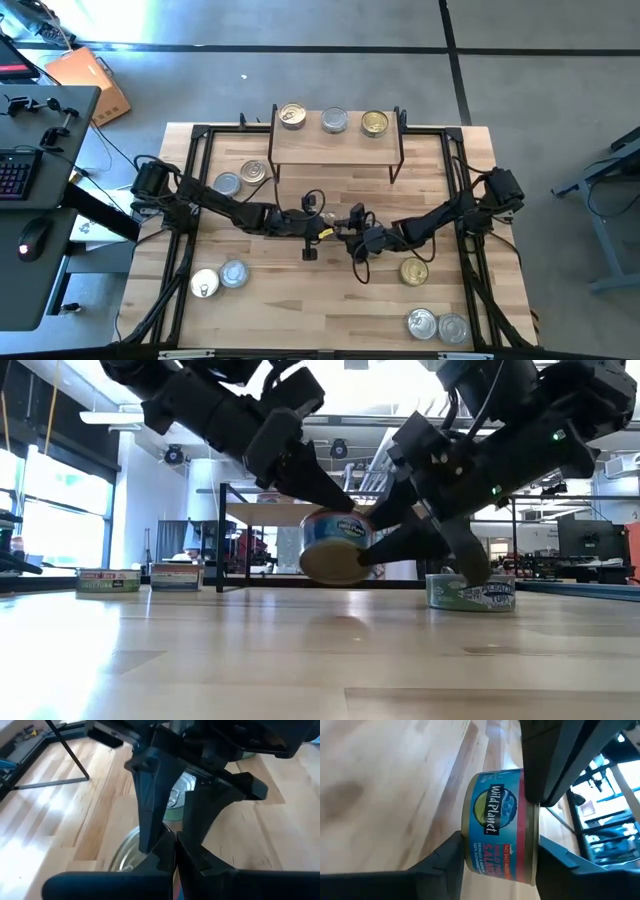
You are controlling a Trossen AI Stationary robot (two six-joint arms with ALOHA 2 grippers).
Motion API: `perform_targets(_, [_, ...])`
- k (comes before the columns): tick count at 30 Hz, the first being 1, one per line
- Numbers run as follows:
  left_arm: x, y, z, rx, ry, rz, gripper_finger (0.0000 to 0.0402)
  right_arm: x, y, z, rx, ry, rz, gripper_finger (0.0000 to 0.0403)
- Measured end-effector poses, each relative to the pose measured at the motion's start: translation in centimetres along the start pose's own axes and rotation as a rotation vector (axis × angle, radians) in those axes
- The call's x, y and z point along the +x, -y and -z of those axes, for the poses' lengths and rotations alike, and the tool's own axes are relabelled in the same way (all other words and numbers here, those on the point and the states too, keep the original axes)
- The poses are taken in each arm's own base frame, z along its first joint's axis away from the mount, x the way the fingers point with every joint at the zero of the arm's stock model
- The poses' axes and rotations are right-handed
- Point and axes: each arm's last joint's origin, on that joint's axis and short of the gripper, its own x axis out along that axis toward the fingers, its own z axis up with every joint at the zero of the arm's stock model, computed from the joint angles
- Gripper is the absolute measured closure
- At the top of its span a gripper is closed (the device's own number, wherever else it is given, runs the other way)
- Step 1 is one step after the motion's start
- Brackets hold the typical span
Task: Stack canned seafood by type on shelf
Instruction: Put the blue tuna can on the shelf
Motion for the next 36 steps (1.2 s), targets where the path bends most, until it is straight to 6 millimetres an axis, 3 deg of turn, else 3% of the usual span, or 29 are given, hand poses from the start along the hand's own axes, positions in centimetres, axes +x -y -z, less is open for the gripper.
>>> perform_targets(8, [-2.7,0.5,-1.1,0.089,-0.032,0.056,0.0385,0.1,0.0,0.3,0.195,-0.022,0.006,0.0239])
perform_targets(15, [-4.5,1.4,-2.1,0.289,0.001,0.085,0.0326,0.3,0.4,0.3,0.259,-0.002,-0.024,0.0239])
perform_targets(19, [-4.2,1.5,-2.0,0.338,0.017,0.081,0.0264,0.8,1.0,0.0,0.327,0.001,-0.055,0.0239])
perform_targets(26, [-2.6,2.0,-0.7,0.598,-0.026,0.066,0.016,1.4,1.8,-0.7,0.367,-0.042,-0.105,0.0239])
perform_targets(31, [-1.1,1.8,0.8,0.651,-0.144,-0.131,0.0145,1.6,2.0,-1.2,0.361,-0.055,-0.111,0.0239])
perform_targets(36, [0.1,1.6,1.9,0.633,-0.188,-0.161,0.0145,1.5,2.0,-1.2,0.366,-0.062,-0.114,0.0239])
